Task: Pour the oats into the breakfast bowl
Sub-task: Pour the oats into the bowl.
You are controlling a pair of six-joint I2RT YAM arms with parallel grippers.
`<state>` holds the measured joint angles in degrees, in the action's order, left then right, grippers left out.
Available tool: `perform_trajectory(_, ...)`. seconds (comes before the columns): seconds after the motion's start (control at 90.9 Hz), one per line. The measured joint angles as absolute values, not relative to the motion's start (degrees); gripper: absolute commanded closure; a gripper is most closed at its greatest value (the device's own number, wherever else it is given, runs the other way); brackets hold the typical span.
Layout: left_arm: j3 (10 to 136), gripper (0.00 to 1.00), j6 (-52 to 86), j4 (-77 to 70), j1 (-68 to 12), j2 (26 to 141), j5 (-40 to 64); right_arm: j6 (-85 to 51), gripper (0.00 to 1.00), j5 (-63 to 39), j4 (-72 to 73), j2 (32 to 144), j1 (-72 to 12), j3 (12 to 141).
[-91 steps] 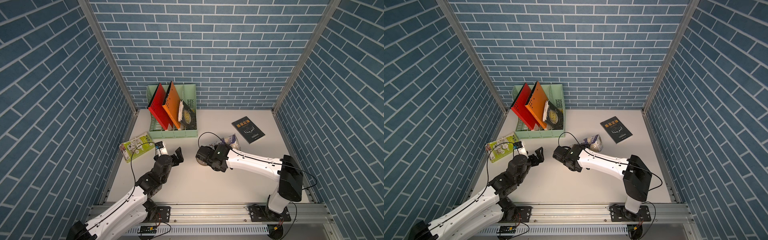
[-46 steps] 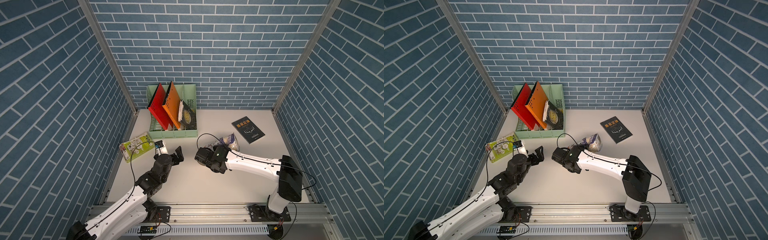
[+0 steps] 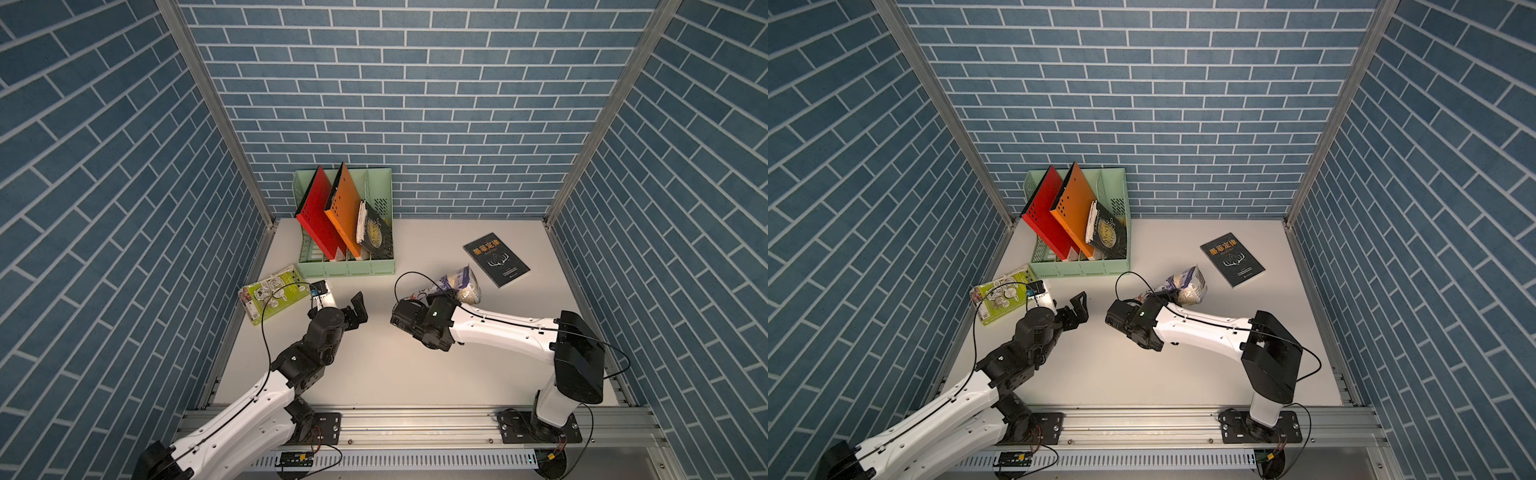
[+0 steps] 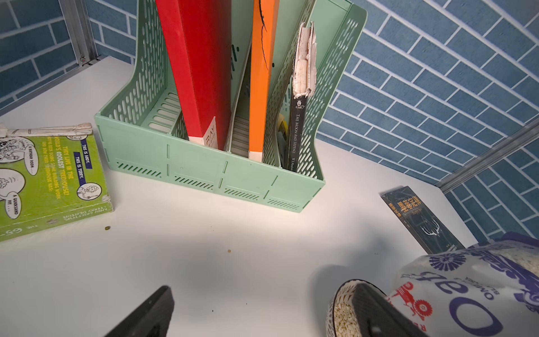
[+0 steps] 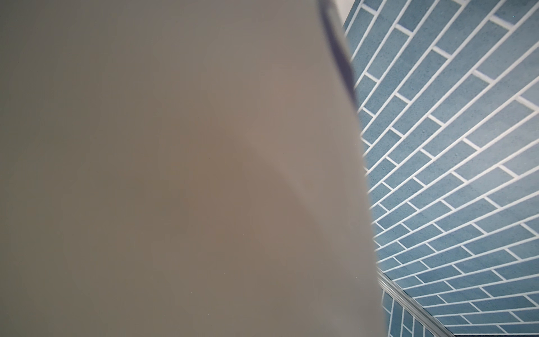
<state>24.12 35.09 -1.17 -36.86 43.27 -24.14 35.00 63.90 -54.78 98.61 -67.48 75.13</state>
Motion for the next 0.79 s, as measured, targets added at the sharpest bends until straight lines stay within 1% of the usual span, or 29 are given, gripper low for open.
perform_trajectory(0.792,24.5,0.01,34.9,-1.2,-36.9,44.1,-24.1,39.1,1.0,66.9,-50.0,97.7,-68.2,73.1)
